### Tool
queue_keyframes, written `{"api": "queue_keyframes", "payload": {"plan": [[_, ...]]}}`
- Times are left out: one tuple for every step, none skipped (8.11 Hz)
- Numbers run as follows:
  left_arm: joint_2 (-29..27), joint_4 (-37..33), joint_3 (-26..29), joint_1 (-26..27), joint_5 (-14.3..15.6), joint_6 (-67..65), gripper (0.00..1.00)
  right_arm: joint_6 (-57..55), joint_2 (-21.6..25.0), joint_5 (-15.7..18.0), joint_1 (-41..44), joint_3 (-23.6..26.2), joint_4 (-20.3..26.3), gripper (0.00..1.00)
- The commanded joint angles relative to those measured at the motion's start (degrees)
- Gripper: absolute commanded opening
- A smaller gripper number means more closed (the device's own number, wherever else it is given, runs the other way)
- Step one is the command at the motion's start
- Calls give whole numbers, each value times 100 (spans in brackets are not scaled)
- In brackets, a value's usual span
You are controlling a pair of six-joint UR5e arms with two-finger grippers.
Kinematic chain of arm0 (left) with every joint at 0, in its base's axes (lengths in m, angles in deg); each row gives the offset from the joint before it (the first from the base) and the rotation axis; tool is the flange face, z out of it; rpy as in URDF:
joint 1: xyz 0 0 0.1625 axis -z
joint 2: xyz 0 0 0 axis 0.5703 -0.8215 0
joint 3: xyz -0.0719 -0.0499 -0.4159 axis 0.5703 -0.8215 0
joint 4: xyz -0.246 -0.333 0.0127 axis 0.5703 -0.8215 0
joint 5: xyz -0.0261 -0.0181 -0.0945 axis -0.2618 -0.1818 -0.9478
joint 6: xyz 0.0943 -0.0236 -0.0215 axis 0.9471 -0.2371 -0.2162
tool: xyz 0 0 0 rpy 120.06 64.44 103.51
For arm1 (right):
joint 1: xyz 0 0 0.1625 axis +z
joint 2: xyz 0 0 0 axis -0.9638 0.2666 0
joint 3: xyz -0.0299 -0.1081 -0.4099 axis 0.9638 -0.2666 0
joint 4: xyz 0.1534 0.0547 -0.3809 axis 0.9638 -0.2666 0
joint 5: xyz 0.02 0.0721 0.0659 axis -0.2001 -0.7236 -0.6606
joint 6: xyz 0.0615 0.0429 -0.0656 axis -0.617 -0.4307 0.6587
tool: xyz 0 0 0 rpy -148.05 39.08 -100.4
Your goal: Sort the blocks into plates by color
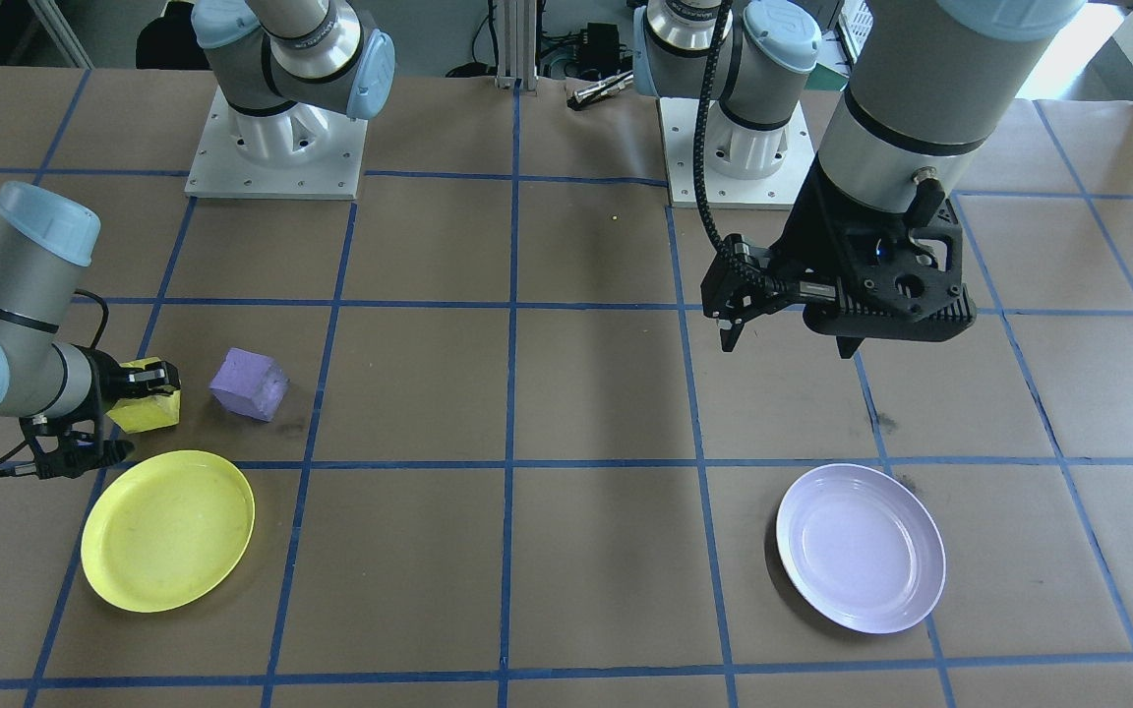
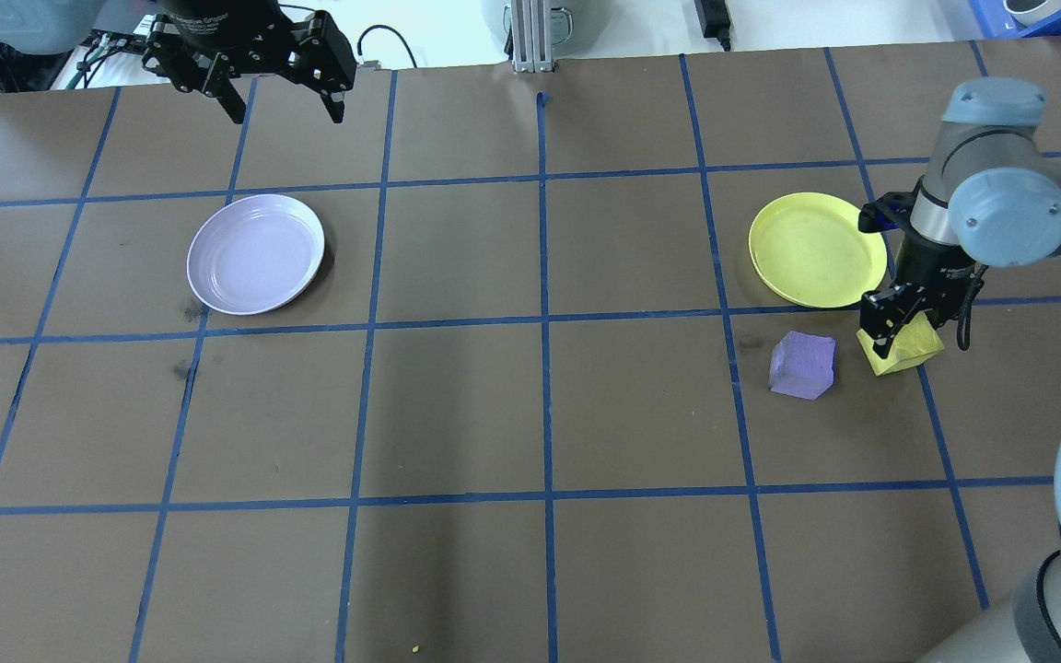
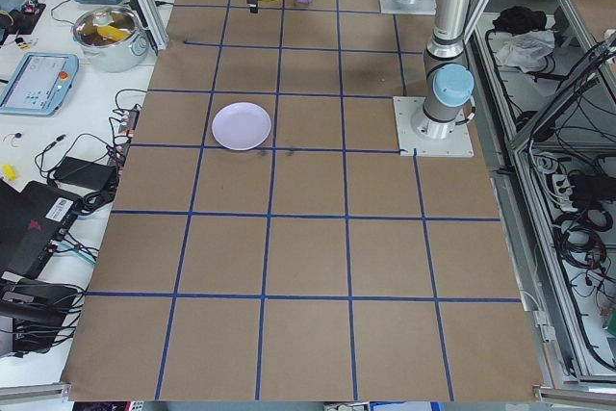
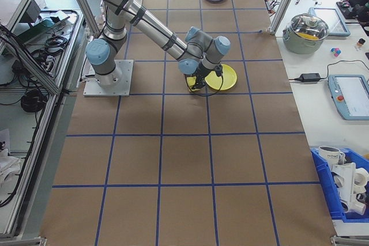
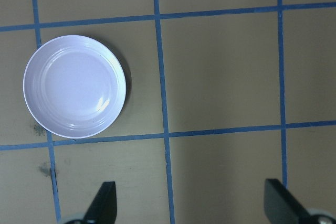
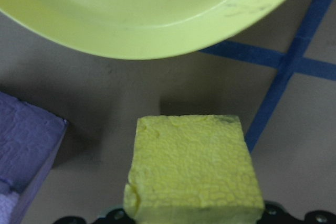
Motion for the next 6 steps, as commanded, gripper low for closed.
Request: {"api": "queue_keyframes", "payload": {"plan": [[-2, -31, -21, 3, 79, 118, 100, -278, 637, -140, 37, -388, 120, 0], [-2, 21, -56, -6, 245, 136, 100, -446, 674, -453, 72, -668, 94, 0], [-2, 56, -92, -15, 256, 180, 100, -613, 553, -831, 90, -906, 59, 0], [-11, 387, -92, -15, 282, 424, 100, -762, 291, -939, 246, -1030, 15, 0], [-2, 286, -109, -15, 273, 444, 100, -764, 27, -940, 500, -1084, -551, 0], [7, 181, -109, -15, 273, 444, 100, -773, -176, -897, 694, -1084, -844, 0]]}}
